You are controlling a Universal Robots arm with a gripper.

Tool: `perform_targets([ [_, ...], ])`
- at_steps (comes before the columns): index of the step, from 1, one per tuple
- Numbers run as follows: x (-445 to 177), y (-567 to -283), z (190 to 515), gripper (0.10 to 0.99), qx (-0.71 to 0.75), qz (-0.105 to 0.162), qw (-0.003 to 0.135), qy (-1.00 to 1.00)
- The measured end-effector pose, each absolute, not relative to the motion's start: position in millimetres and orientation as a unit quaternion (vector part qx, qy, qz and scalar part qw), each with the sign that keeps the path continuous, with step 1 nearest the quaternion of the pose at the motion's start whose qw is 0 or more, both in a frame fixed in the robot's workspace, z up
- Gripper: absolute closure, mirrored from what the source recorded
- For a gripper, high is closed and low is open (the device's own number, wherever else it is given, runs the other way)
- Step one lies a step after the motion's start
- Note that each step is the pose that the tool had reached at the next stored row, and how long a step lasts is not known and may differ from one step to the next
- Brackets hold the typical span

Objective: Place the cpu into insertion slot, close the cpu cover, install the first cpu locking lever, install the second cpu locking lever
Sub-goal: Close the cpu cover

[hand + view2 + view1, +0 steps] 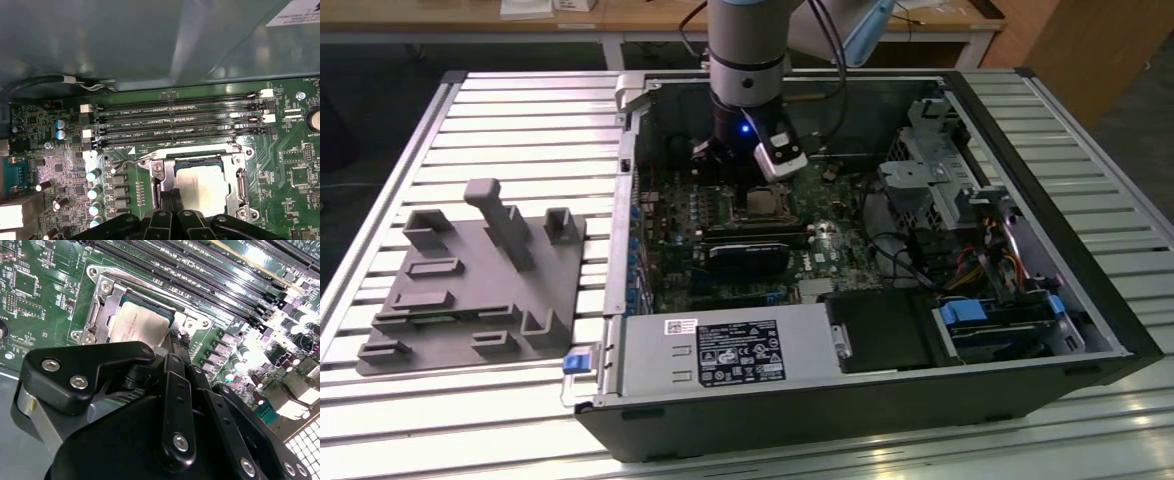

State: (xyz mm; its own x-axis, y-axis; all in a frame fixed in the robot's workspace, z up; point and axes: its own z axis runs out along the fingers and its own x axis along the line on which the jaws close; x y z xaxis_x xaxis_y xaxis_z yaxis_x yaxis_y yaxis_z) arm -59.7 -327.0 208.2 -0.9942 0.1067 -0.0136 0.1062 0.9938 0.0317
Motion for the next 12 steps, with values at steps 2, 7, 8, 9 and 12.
perform_targets([
  [2, -57, -327, 208, 0.98, 0.053, 0.015, 0.008, 0.998],
  [7, -44, -327, 208, 0.98, 0.053, 0.015, 0.007, 0.998],
  [8, -42, -327, 208, 0.98, 0.053, 0.015, 0.007, 0.998],
  [9, -40, -327, 208, 0.98, 0.053, 0.015, 0.007, 0.998],
  [12, -37, -327, 208, 0.98, 0.053, 0.015, 0.007, 0.998],
])
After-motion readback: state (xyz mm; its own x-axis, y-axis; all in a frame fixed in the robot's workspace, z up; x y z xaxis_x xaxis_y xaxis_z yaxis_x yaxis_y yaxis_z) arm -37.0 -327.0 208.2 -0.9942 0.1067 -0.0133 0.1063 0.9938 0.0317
